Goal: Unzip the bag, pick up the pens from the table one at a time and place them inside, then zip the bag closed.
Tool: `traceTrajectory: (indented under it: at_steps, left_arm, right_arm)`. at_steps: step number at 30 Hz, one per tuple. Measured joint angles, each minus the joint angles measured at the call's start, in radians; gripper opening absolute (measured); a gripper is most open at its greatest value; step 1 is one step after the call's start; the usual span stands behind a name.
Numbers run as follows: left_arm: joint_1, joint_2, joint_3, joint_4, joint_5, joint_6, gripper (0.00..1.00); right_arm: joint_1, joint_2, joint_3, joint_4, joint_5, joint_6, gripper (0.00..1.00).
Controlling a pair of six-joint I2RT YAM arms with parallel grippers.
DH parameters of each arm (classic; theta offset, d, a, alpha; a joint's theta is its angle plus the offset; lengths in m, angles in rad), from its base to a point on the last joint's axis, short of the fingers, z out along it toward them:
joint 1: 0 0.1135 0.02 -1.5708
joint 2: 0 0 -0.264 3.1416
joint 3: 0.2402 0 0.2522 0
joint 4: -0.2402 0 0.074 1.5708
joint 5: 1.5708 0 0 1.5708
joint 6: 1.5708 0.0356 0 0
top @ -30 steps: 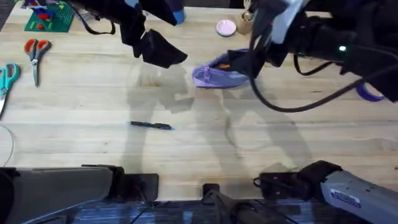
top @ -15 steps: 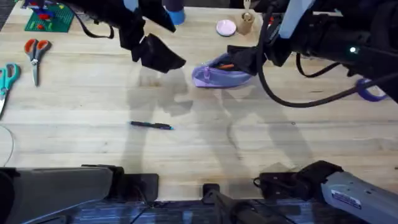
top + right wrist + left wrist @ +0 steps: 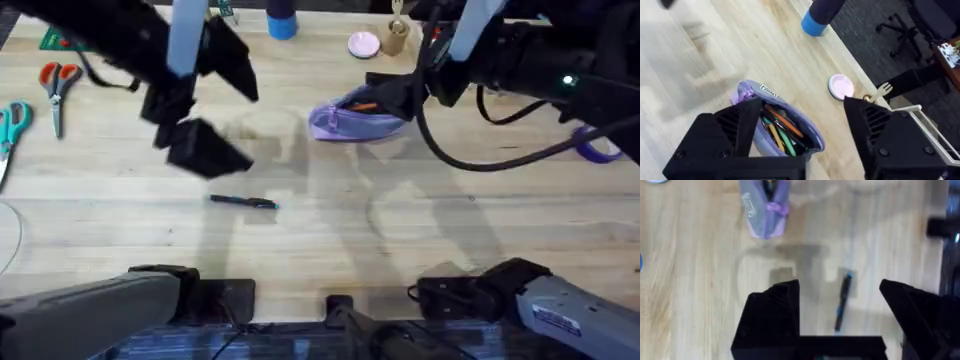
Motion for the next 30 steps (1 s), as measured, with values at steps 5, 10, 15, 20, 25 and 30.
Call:
traceTrajectory:
  at_steps: [5, 10, 15, 20, 25, 30]
  left_arm:
    - [0.000, -0.006, 0.000, -0.047, -0.073, 0.118, 0.994]
    - [0.000, -0.006, 0.000, -0.047, -0.117, 0.157, 0.994]
    - [0.000, -0.006, 0.000, -0.047, -0.131, 0.168, 0.993]
    - [0.000, -0.006, 0.000, -0.047, -0.136, 0.172, 0.993]
    - [0.000, -0.006, 0.000, -0.047, -0.136, 0.175, 0.993]
    - [0.000, -0.006, 0.000, -0.047, -0.136, 0.175, 0.993]
  right_arm:
    - [0.000, 0.000, 0.000, 0.000, 0.000, 0.000, 0.995]
    - [0.000, 0.000, 0.000, 0.000, 0.000, 0.000, 0.995]
    - [0.000, 0.000, 0.000, 0.000, 0.000, 0.000, 0.995]
    - [0.000, 0.000, 0.000, -0.004, 0.000, 0.000, 0.995]
    - [0.000, 0.000, 0.000, -0.014, 0.000, 0.000, 0.995]
    - [0.000, 0.000, 0.000, -0.014, 0.000, 0.000, 0.995]
